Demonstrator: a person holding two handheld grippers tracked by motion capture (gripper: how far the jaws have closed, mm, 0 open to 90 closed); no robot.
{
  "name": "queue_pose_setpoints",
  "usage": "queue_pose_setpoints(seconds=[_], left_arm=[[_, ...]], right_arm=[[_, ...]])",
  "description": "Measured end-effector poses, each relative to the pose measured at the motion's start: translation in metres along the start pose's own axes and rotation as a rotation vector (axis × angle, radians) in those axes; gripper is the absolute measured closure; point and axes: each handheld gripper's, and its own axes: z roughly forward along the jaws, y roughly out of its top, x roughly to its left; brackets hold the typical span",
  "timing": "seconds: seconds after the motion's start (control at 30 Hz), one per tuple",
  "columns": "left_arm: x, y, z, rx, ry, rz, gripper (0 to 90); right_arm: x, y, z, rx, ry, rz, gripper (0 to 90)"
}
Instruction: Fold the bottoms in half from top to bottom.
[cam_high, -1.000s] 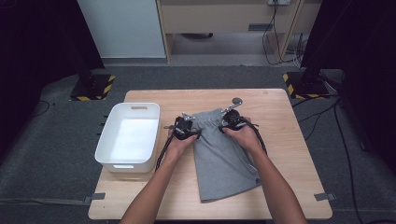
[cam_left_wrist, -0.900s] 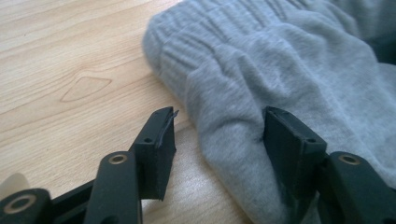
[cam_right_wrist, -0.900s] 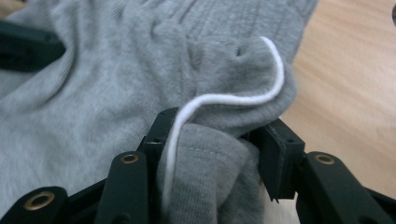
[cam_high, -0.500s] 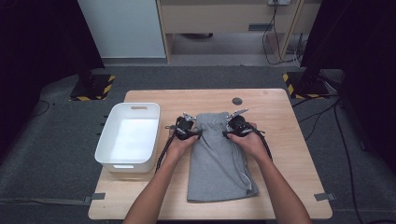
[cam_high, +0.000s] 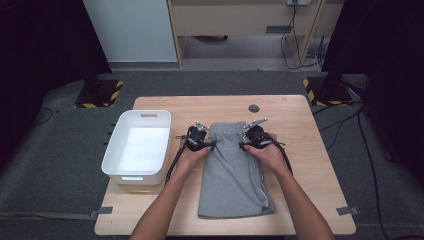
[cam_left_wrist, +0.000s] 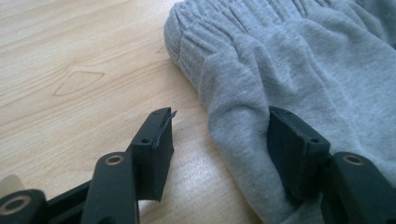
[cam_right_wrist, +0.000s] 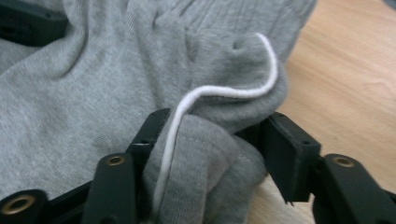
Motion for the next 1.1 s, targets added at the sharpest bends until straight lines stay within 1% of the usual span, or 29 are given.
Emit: queue_pose_setpoints(seconds=[0.07, 0.17, 0.33, 0.4, 0.47, 0.53, 0.57, 0.63, 0.73, 0.83, 0.9, 1.0, 1.1], left_arm=[[0.0, 0.003, -0.003, -0.01, 0.0, 0.001, 41.3], [0.001, 0.009, -0.008, -0.041, 0.005, -0.007, 41.7], [0.0, 0.019, -0.013, -0.067, -0.016, -0.035, 40.5], [-0.002, 0.024, -0.012, -0.068, -0.023, -0.03, 39.1], [-0.005, 0.027, -0.007, -0.058, -0.028, -0.019, 38.1], [-0.006, 0.027, -0.004, -0.047, -0.023, -0.011, 37.5], [-0.007, 0.027, -0.001, -0.039, -0.023, -0.012, 37.3], [-0.007, 0.025, 0.003, -0.025, -0.025, -0.009, 36.5], [-0.006, 0.022, 0.007, -0.006, -0.025, -0.01, 35.7], [-0.002, 0.02, 0.009, 0.012, -0.011, -0.007, 36.1], [0.0, 0.02, 0.01, 0.009, -0.016, -0.018, 37.0], [0.0, 0.018, 0.014, 0.016, -0.021, -0.013, 38.2], [0.0, 0.017, 0.017, 0.022, -0.021, -0.015, 38.5]], right_arm=[[-0.003, 0.004, -0.005, -0.016, -0.004, 0.01, 41.1], [-0.008, 0.009, -0.013, -0.04, -0.009, 0.017, 39.0], [-0.01, 0.019, -0.02, -0.067, -0.01, 0.02, 35.3], [-0.012, 0.024, -0.022, -0.081, -0.01, 0.022, 35.0], [-0.013, 0.028, -0.023, -0.088, -0.014, 0.02, 35.7], [-0.014, 0.031, -0.023, -0.095, -0.014, 0.025, 37.9], [-0.015, 0.032, -0.023, -0.093, -0.013, 0.026, 37.9], [-0.018, 0.033, -0.019, -0.082, -0.018, 0.025, 40.7], [-0.022, 0.036, -0.014, -0.064, -0.018, 0.037, 43.1], [-0.024, 0.036, -0.008, -0.049, -0.021, 0.036, 46.4], [-0.024, 0.035, -0.003, -0.033, -0.013, 0.038, 46.9], [-0.022, 0.033, 0.003, -0.016, 0.003, 0.03, 46.5], [-0.018, 0.032, 0.009, 0.0, 0.025, 0.034, 44.5]])
